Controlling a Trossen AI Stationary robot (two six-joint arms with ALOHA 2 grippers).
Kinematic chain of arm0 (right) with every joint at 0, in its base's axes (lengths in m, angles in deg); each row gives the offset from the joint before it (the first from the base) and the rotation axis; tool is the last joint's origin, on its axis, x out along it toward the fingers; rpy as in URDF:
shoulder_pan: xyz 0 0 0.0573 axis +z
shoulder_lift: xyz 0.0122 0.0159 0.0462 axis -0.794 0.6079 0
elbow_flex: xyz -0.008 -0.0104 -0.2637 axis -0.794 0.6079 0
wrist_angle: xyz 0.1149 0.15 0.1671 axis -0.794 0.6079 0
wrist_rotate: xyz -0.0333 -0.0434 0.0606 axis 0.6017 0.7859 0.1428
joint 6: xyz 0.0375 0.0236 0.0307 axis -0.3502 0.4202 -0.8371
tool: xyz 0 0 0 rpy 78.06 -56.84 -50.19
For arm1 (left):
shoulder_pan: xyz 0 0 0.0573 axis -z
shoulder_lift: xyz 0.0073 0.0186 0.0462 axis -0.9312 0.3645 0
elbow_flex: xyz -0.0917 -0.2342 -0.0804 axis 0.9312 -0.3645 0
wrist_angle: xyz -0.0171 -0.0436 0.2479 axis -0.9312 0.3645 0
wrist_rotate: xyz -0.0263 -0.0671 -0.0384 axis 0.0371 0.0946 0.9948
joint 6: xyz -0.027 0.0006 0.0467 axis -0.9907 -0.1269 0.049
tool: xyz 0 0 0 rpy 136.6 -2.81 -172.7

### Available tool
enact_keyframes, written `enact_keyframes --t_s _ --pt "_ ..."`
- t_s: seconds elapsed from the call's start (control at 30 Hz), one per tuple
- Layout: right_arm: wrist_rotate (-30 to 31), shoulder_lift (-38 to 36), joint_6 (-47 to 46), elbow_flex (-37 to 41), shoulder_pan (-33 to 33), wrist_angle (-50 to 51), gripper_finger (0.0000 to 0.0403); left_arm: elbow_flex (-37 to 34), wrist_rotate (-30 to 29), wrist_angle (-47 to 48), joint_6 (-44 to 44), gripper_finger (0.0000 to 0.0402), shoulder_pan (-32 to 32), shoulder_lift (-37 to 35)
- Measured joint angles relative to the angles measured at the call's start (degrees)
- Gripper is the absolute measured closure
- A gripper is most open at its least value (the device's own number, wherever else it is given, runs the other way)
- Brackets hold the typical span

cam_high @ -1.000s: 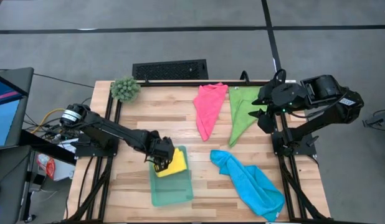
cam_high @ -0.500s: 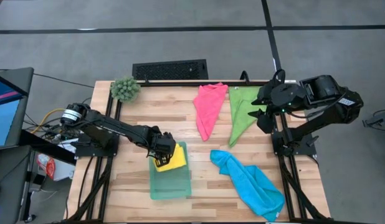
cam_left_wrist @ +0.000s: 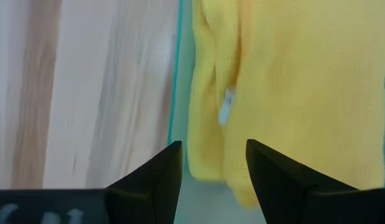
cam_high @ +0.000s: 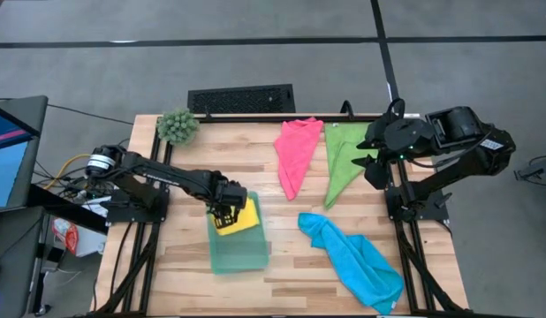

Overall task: Fold microfiber towels
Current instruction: Adjust the green bin

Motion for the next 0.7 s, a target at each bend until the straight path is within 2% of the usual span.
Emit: enact_keyframes --t_s 0.23,0.43,0.6,0.7 --pt "0.0 0.0 0.0 0.0 0.0 0.0 0.0163 0.0 1.1 3.2 -0.2 0.0231 0.1 -2.9" --pt "0.0 0.0 0.0 0.0 0.0 0.0 0.0163 0.0 1.3 3.4 -4.4 0.0231 0.1 -9.2" --pt "1.6 0.0 0.0 0.0 0.0 0.0 0.0163 0.0 -2.7 -3.0 -9.1 0.0231 0.1 -14.5" --pt "3.1 0.0 0.0 0.0 0.0 -0.1 0.0163 0.0 -6.2 -8.2 -9.8 0.0231 0.1 -15.0"
